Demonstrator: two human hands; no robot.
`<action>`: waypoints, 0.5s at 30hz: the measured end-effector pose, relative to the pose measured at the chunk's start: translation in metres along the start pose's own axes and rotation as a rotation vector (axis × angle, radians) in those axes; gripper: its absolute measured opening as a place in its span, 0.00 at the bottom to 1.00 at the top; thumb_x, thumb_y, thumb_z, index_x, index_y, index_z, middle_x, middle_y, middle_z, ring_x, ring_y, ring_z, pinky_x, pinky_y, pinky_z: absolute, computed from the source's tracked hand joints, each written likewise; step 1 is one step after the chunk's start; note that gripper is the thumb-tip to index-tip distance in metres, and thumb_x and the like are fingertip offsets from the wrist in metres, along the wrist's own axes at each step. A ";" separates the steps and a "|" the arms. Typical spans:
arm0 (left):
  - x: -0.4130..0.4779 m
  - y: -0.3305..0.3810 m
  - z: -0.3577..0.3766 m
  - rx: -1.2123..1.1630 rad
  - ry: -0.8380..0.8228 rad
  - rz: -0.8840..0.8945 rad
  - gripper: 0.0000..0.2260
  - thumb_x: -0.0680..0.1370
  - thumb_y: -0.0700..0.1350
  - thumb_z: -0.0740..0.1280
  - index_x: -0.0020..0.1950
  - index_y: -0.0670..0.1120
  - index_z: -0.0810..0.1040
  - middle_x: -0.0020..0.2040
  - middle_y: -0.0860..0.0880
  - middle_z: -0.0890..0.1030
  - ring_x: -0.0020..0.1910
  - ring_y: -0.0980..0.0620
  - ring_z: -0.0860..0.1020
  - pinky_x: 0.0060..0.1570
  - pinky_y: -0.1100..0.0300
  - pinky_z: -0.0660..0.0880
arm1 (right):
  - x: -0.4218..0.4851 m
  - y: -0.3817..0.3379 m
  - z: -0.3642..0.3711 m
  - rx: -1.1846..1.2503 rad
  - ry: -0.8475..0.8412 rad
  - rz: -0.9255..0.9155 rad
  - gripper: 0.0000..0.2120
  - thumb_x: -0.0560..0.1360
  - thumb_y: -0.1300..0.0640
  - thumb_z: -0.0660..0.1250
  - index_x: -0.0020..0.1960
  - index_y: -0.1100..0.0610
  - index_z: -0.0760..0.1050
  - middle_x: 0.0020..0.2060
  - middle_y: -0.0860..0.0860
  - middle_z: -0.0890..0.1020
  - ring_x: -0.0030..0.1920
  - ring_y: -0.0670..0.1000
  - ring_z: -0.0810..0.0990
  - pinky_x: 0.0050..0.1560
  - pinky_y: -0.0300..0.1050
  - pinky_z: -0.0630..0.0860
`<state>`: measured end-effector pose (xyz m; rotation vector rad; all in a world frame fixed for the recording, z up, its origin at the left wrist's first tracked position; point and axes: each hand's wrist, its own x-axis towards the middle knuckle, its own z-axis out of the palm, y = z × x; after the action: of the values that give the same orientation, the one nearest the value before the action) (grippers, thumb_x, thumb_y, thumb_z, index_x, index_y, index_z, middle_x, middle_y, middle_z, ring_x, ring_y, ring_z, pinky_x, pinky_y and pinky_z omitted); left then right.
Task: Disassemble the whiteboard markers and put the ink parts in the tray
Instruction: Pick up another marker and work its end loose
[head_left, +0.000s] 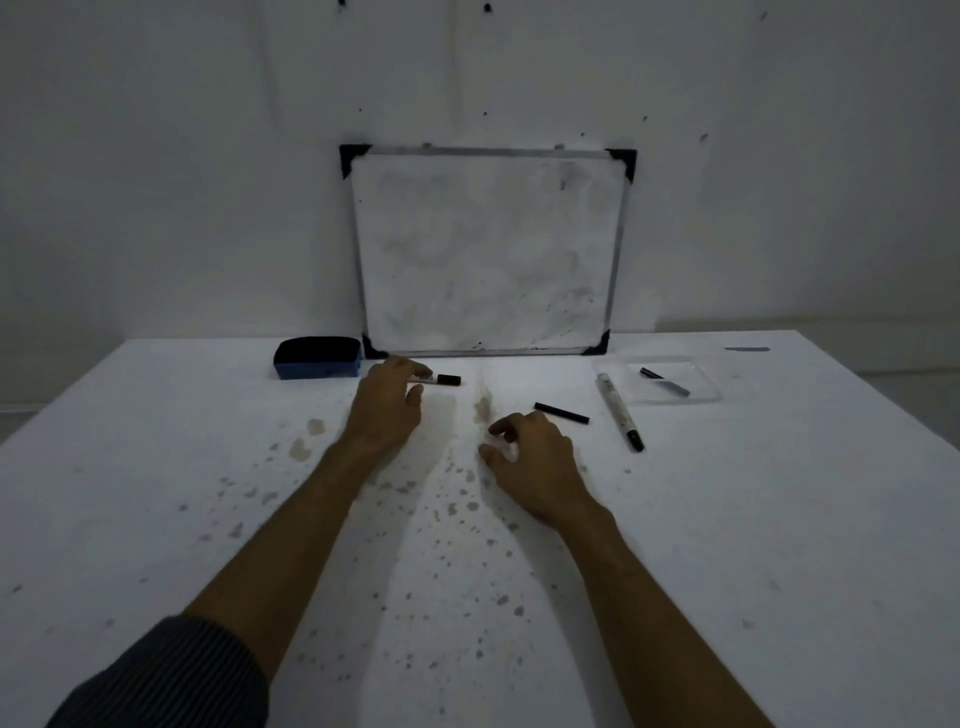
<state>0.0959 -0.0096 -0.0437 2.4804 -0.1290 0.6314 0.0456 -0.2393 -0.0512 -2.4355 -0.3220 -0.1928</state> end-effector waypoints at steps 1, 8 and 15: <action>0.007 -0.011 -0.003 0.049 -0.017 0.010 0.11 0.79 0.33 0.68 0.59 0.40 0.83 0.58 0.39 0.83 0.58 0.38 0.79 0.60 0.48 0.74 | -0.001 0.002 0.005 -0.033 0.027 -0.002 0.20 0.77 0.40 0.69 0.64 0.50 0.79 0.58 0.51 0.79 0.58 0.52 0.78 0.60 0.49 0.70; 0.023 -0.043 0.011 0.165 -0.022 0.115 0.11 0.81 0.41 0.68 0.60 0.39 0.84 0.55 0.39 0.86 0.54 0.37 0.81 0.59 0.46 0.75 | 0.003 0.010 0.012 0.050 0.115 -0.004 0.18 0.76 0.38 0.69 0.60 0.47 0.80 0.52 0.46 0.80 0.52 0.48 0.80 0.56 0.47 0.73; 0.014 -0.014 -0.001 0.181 0.013 0.113 0.08 0.79 0.48 0.72 0.52 0.47 0.89 0.44 0.44 0.87 0.44 0.42 0.82 0.43 0.50 0.77 | 0.001 0.007 0.004 0.194 0.106 0.056 0.18 0.76 0.39 0.71 0.60 0.48 0.79 0.49 0.46 0.83 0.50 0.47 0.82 0.48 0.43 0.76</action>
<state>0.1113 0.0037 -0.0437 2.6569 -0.2163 0.7354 0.0488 -0.2421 -0.0582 -2.2309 -0.2143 -0.2532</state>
